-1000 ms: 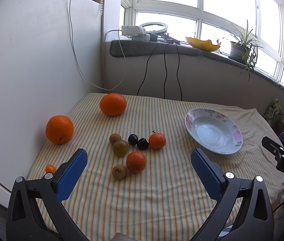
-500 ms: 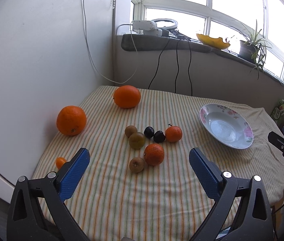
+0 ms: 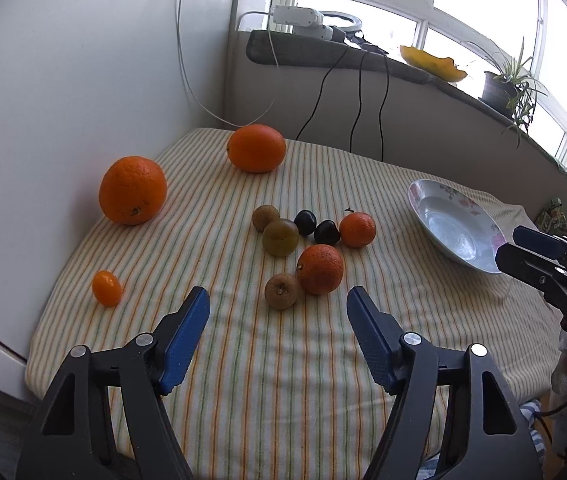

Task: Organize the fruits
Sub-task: 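Grasp the brown kiwi with the left gripper while the right gripper grasps a tangerine, then carry the kiwi with the left gripper while the right gripper carries the tangerine to the plate, then open both grippers to drop the kiwi and tangerine into the white plate, then move the right gripper to the large orange and close on it, then lift the large orange with the right gripper and carry it over the plate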

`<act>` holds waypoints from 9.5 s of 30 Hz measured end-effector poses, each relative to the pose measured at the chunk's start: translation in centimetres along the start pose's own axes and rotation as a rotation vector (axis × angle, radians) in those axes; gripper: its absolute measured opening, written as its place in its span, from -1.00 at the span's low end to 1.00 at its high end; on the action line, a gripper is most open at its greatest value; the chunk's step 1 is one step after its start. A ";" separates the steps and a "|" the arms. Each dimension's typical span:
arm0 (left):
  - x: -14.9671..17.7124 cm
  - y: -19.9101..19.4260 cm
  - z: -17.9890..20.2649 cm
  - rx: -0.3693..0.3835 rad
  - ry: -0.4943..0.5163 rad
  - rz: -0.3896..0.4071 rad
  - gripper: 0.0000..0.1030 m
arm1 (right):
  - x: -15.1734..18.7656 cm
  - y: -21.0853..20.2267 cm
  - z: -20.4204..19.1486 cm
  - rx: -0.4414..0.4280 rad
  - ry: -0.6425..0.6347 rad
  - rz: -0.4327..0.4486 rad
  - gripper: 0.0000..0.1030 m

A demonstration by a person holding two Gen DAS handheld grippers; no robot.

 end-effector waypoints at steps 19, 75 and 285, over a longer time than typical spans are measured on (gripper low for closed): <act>1.2 3.6 -0.5 0.100 -0.050 -0.087 -0.24 | 0.0 8.7 -8.3 -0.287 -0.044 -0.217 0.10; 0.4 4.2 -1.0 0.102 -0.042 -0.075 -0.53 | 0.6 11.2 -10.0 -0.366 -0.036 -0.311 -0.26; -9.2 8.1 17.1 0.474 0.002 -0.100 0.44 | -5.3 7.1 10.4 -0.327 0.445 -0.261 0.36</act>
Point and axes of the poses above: each gripper's, at about its wrist camera, not at the fingertips, and y roughly the way its jaws point, z to its right, x to its underside, the point moved 7 cm from there along y, roughly the way its jaws point, and after that the axes turned 3 degrees about x, right-handed, at the moved point
